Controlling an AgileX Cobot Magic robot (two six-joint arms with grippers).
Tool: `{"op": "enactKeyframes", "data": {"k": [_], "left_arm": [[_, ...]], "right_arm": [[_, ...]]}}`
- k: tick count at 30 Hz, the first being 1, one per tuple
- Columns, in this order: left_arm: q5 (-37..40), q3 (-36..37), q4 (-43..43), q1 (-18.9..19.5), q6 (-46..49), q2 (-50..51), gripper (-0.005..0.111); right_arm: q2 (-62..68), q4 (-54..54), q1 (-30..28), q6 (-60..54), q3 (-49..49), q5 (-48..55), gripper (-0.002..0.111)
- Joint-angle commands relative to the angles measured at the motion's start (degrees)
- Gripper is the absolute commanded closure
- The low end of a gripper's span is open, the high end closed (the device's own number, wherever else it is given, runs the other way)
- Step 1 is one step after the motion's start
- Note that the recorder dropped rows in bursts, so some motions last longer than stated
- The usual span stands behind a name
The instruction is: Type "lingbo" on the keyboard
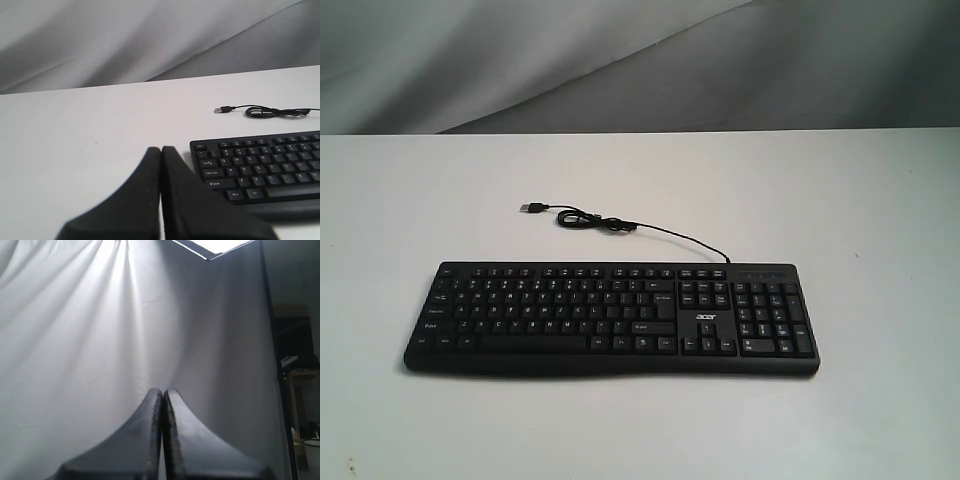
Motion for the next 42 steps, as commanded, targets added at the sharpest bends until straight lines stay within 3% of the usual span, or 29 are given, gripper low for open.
{"op": "enactKeyframes", "data": {"k": [1,7,10,18,31,39,42], "left_arm": [[-0.3,0.2,-0.5,0.1,-0.2,-0.1,0.106],[-0.3,0.2,-0.5,0.1,-0.2,-0.1,0.106],[-0.3,0.2,-0.5,0.1,-0.2,-0.1,0.106],[-0.3,0.2,-0.5,0.1,-0.2,-0.1,0.106],[-0.3,0.2,-0.5,0.1,-0.2,-0.1,0.106],[-0.3,0.2,-0.5,0.1,-0.2,-0.1,0.106],[-0.3,0.2,-0.5,0.1,-0.2,-0.1,0.106]], "right_arm": [[4.7,-0.1,-0.3,-0.1,-11.2,14.1,0.108],[21.8,0.4,-0.3,-0.2,-25.3,31.6,0.108],[30.5,6.2,0.4,-0.3,-30.3,40.4,0.108],[49.9,19.6,8.0,-1.6,-32.5,64.8,0.108],[63.7,25.2,9.1,-1.8,-32.5,55.4,0.108],[68.7,50.4,9.1,-28.9,-32.5,51.9,0.108],[71.3,49.7,10.6,-29.9,-34.3,51.1,0.108]]}}
